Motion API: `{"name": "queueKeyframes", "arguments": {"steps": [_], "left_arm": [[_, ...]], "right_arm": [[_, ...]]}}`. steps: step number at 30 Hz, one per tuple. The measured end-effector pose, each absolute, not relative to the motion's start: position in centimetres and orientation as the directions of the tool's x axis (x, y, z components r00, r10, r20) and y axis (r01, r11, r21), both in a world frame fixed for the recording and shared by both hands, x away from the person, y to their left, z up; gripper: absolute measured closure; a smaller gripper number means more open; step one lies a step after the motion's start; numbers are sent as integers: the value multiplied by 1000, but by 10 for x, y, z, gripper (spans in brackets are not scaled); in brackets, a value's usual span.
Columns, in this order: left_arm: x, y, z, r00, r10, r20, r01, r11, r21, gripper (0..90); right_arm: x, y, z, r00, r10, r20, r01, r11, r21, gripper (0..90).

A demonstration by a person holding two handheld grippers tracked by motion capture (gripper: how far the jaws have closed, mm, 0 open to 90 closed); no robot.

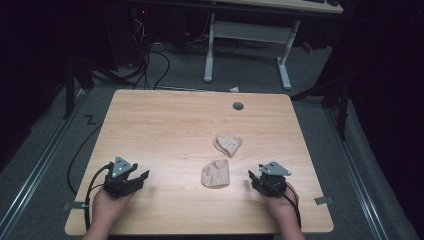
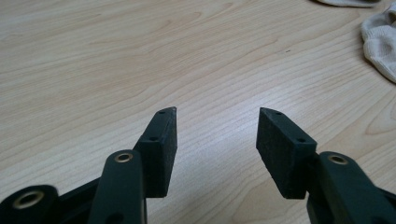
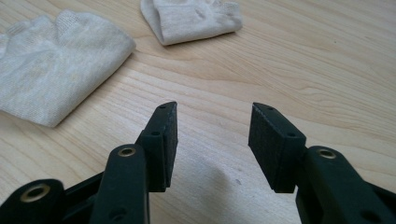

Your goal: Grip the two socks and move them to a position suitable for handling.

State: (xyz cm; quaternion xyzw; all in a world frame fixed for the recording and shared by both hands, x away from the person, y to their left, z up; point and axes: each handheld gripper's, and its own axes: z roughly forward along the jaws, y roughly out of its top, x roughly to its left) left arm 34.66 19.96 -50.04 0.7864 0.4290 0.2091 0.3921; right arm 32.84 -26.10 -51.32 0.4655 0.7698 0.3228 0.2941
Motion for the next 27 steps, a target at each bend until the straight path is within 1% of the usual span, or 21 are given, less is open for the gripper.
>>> {"name": "queueKeyframes", "arguments": {"steps": [4, 8, 13, 17, 27], "left_arm": [[350, 197, -503, 548, 836, -22, 519, -319, 793, 497], [352, 196, -503, 560, 827, -44, 525, -313, 792, 495], [350, 197, -501, 562, 825, -60, 520, -296, 801, 494], [351, 198, -501, 559, 826, -72, 523, -283, 804, 494], [353, 196, -503, 565, 822, -73, 530, -295, 795, 485]], "right_arm": [[329, -265, -514, -386, 912, -141, 531, 345, 774, 533], [329, -270, -514, -376, 921, -103, 552, 312, 773, 559], [326, -270, -513, -374, 922, -99, 556, 309, 772, 584], [325, -268, -512, -381, 919, -101, 547, 312, 777, 585], [327, -267, -513, -392, 915, -90, 552, 312, 773, 591]]}}
